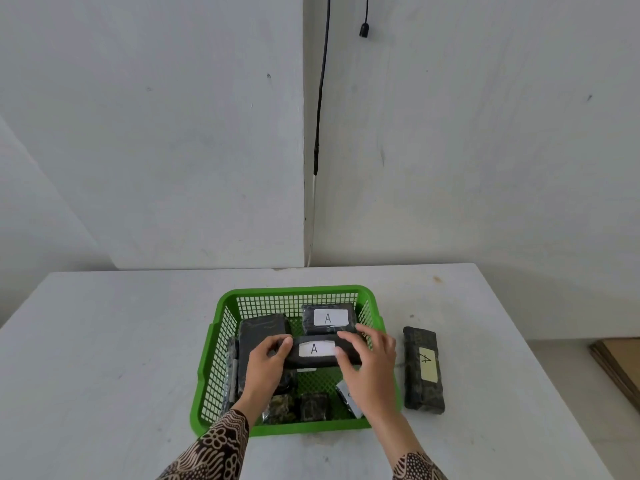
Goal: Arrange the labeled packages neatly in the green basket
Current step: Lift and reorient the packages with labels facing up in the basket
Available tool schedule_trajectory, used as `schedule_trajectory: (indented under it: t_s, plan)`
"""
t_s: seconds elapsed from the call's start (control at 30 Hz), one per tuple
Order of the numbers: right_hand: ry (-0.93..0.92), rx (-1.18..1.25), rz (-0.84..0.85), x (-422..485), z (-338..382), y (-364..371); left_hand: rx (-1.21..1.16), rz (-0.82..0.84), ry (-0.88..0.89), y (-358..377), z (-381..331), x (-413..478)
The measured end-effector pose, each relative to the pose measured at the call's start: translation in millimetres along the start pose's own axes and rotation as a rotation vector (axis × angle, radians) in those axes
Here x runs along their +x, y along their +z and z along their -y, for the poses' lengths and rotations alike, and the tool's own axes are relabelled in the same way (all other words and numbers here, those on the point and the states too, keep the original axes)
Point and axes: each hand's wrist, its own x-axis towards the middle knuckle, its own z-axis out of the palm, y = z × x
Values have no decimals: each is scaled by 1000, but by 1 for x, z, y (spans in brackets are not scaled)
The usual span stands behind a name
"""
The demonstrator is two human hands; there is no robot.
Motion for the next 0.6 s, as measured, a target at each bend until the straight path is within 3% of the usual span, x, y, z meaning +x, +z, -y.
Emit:
schedule_trajectory:
  t_s: [0.13,0.43,0.6]
  plan:
    - [-184,-129,113,-9,0,10,64,-4,40,3,-2,-1]
    - [-123,-117,231,2,-21,17,197,129,-3,3,0,0]
    - [-98,-200,339,12,-25,28,664,-71,40,-5,14,7]
